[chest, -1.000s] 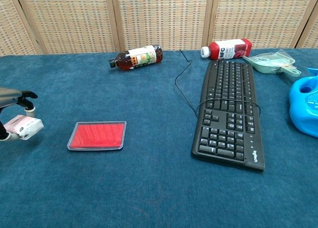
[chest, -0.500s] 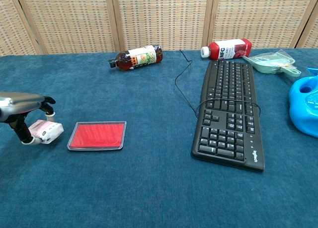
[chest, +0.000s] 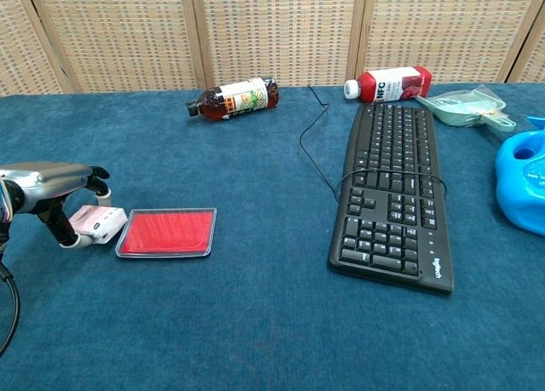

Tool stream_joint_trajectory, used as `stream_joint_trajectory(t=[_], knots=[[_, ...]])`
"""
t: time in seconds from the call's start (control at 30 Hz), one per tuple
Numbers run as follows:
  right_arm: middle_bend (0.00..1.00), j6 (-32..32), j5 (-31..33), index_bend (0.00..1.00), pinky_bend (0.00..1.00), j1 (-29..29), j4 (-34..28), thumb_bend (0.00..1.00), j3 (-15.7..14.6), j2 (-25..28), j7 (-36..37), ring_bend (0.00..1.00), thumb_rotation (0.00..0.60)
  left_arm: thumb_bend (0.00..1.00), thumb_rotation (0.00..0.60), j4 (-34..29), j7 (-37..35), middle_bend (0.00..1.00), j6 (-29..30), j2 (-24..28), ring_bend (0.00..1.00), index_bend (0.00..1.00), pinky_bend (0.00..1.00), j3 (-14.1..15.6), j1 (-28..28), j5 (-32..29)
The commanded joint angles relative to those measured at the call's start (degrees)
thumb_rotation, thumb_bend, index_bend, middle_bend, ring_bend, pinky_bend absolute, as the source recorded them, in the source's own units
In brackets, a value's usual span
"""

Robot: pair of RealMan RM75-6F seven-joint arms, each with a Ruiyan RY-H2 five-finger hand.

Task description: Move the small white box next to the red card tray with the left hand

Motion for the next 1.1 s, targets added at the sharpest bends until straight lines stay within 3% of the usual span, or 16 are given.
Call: stream_joint_trajectory(t=[0.03,0.17,0.37,0.63,0.87,1.1], knots=[[0.0,0.0,-0.2,0.01,0.0,0.0,0.0,0.0,-0.1,0.0,0.0,0.0,0.6,0.3,0.6,0.7,-1.8,0.0,-0.8,-0.2,0.0,0.17,0.0,0.1,0.5,1.6],[0.0,0.1,-0.4,0.01,0.0,0.0,0.0,0.0,-0.2,-0.1,0.0,0.0,0.6,0.27,0.6,0.8,-4.6,0.0,-2.1,0.5,0.0,0.01,0.0,0.2,1.0,3.8],[0.0,0.4,-0.6,0.01,0.0,-0.1,0.0,0.0,-0.2,-0.2,-0.2,0.0,0.6,0.25,0.599,-1.2,-9.7,0.0,-4.6,2.6,0.0,0.0,0.0,0.1,2.1,7.6],[0.0,0.3,-0.4,0.01,0.0,-0.1,0.1,0.0,-0.1,-0.2,0.0,0.0,0.6,0.24,0.595,-6.4,-20.7,0.0,-4.3,7.0,0.0,0.0,0.0,-0.4,6.2,17.1],[0.0,0.5,-0.6,0.01,0.0,-0.1,0.0,0.0,-0.2,-0.2,-0.2,0.0,0.6,0.25,0.598,-7.9,-31.8,0.0,2.4,10.6,0.0,0.0,0.0,1.8,13.0,31.3],[0.0,0.4,-0.9,0.0,0.0,-0.1,0.2,0.0,-0.3,-0.5,-1.0,0.0,0.6,0.25,0.6,-3.0,-34.9,0.0,16.1,10.6,0.0,0.0,0.0,6.2,21.0,44.4]])
